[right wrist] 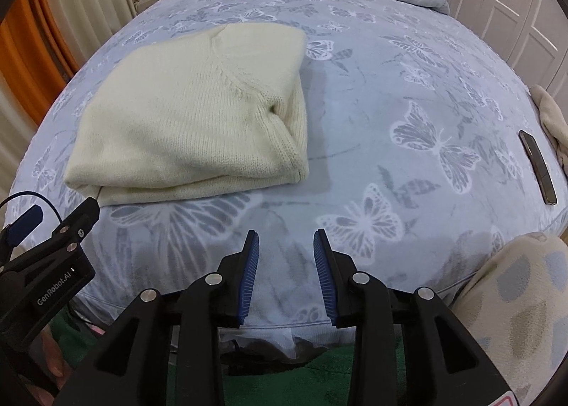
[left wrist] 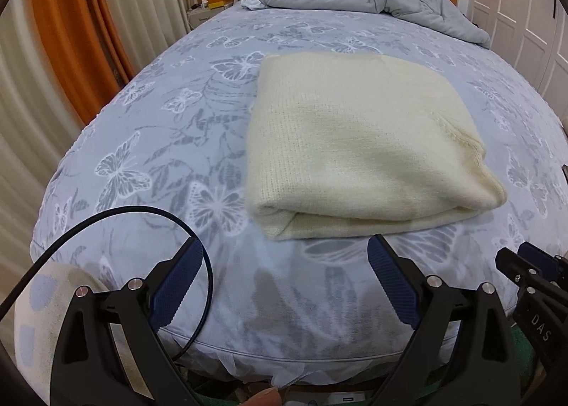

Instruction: Fold small clothes

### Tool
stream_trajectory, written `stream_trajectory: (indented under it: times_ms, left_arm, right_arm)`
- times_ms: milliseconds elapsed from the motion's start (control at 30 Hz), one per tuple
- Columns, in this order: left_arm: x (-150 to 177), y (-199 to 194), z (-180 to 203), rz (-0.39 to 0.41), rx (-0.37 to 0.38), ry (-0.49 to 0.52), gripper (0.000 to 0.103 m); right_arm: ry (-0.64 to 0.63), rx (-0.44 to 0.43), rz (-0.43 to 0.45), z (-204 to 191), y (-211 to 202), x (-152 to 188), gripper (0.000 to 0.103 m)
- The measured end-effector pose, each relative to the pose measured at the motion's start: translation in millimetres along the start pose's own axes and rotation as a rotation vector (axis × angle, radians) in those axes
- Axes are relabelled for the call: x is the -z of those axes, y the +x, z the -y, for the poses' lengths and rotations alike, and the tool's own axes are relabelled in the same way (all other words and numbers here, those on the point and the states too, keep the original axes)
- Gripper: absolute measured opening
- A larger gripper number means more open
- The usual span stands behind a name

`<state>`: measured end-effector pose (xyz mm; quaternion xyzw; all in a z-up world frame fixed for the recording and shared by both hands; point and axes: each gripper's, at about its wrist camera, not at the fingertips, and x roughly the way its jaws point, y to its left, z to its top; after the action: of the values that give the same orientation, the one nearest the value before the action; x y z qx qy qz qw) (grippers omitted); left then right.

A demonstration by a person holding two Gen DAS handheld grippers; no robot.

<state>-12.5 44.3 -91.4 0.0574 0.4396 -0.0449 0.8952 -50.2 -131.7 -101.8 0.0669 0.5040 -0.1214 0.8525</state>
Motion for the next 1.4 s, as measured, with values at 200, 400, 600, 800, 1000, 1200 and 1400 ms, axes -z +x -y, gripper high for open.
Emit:
stream_trajectory:
  times_ms: [200,400,600,800,1000,1200,1400]
  left_arm:
    - [2,0,1,0.002,0.013,0.004,0.092]
    - [2,0,1,0.005,0.021,0.004,0.092]
    - [4,-1,3,0.012,0.022,0.005,0.092]
    - [5,-1,3,0.013,0.025,0.003,0.092]
    - [4,-1,2,0.013,0.029,0.002,0.092]
    - [5,0,5,0.010,0.028,0.008,0.092]
    - [6,0,5,0.004,0.020,0.008,0.092]
  right_arm:
    - [-0.009,0.004,-0.004,-3,1,1,0.032]
    - [-0.016,0.014,-0.003,-10,2,4,0.032]
    - [-0.011,0.023,-0.008,-11,4,5,0.032]
    - [-0.010,0.023,-0.010,-12,5,6,0.032]
    - [-0.010,0.022,-0.010,-11,5,7,0.032]
    - [-0.011,0.021,-0.010,-11,6,7,0.032]
    - [-0.008,0.021,-0.010,-12,5,9,0.032]
